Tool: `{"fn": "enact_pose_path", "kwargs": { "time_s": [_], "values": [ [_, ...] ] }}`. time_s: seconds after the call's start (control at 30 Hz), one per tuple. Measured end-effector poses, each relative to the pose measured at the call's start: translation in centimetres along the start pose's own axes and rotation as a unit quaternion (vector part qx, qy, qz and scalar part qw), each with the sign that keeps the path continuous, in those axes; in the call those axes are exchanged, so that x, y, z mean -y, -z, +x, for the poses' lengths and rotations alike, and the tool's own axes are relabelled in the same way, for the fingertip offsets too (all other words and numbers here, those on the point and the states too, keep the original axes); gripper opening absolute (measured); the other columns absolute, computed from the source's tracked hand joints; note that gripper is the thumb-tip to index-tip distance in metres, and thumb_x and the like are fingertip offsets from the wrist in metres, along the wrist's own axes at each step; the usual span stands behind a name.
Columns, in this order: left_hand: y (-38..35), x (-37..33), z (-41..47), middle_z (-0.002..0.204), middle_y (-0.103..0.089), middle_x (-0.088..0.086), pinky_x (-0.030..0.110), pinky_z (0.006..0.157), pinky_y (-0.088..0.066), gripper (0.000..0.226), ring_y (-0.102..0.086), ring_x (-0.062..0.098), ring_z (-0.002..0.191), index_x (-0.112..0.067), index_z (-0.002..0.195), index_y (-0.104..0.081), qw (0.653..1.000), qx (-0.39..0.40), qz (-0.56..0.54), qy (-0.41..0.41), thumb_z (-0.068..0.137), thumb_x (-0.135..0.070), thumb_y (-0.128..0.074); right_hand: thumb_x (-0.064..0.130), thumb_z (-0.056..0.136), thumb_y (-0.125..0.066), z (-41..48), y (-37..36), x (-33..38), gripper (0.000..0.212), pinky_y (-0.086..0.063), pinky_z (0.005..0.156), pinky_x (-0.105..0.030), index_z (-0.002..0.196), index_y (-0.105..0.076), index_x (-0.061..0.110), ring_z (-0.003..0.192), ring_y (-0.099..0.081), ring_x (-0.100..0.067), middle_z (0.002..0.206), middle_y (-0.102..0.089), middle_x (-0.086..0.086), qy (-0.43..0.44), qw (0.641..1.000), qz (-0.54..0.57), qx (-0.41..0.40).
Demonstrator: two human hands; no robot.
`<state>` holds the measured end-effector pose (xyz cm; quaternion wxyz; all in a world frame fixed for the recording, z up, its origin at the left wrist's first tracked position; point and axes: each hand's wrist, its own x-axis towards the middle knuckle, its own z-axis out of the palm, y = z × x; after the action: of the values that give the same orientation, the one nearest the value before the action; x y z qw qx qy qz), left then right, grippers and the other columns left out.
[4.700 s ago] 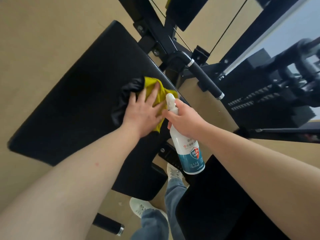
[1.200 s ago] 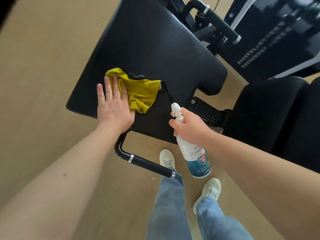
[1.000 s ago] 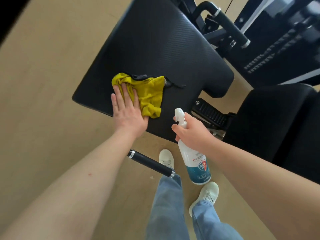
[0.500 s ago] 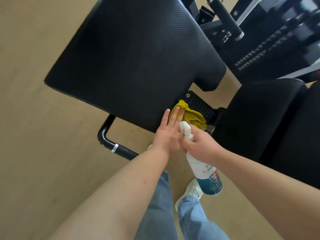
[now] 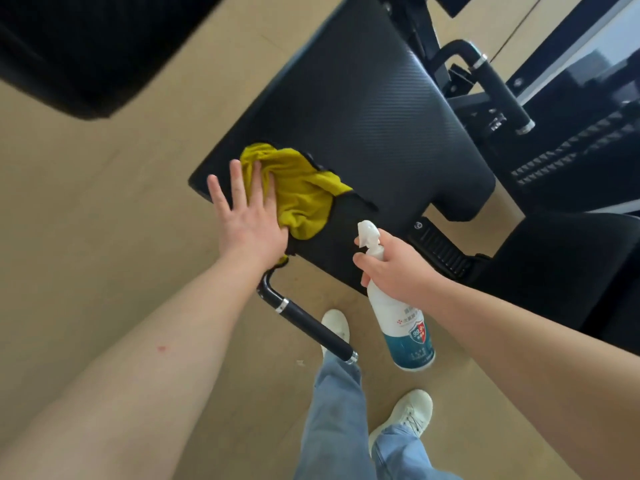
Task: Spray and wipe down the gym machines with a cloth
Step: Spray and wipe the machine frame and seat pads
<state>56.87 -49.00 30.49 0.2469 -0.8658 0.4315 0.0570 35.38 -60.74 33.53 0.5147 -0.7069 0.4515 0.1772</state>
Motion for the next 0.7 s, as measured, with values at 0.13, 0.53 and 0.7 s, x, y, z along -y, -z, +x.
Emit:
{"fn": "enact_pose_path", "kwargs": {
  "time_s": [0.13,0.53,0.7],
  "values": [
    [0.2,0.7,0.4,0.167,0.01,0.028,0.069,0.119,0.008,0.098,0.012,0.049,0.153,0.0,0.16,0.01,0.99,0.012,-0.06,0.129,0.097,-0.066,-0.026,0.04,0.103,-0.057,0.4,-0.6,2.0,0.032,-0.048,0.065,-0.029,0.132,-0.05,0.029,0.083,-0.069,-0.014,0.094,-0.073,0.001,0.013,1.0,0.007,0.008],
    [-4.7,-9.4,-6.0,0.157,0.035,0.032,0.066,0.119,0.011,0.095,0.023,0.062,0.144,-0.008,0.154,0.032,0.985,0.03,-0.17,-0.005,0.1,-0.065,-0.022,0.04,0.1,-0.058,-1.0,0.0,-1.2,0.024,-0.057,0.075,-0.034,0.122,-0.053,0.032,0.082,-0.072,-0.02,0.088,-0.077,0.002,-0.003,1.0,-0.001,0.017],
    [-5.6,-12.3,-7.1,0.155,0.041,0.027,0.072,0.115,0.014,0.091,0.017,0.062,0.145,-0.012,0.144,0.045,0.987,0.044,-0.141,-0.057,0.101,-0.062,-0.018,0.036,0.101,-0.058,-2.2,1.6,-4.4,0.025,-0.058,0.076,-0.035,0.125,-0.053,0.034,0.08,-0.072,-0.018,0.082,-0.077,0.003,-0.021,1.0,0.018,0.001]
  ]
}}
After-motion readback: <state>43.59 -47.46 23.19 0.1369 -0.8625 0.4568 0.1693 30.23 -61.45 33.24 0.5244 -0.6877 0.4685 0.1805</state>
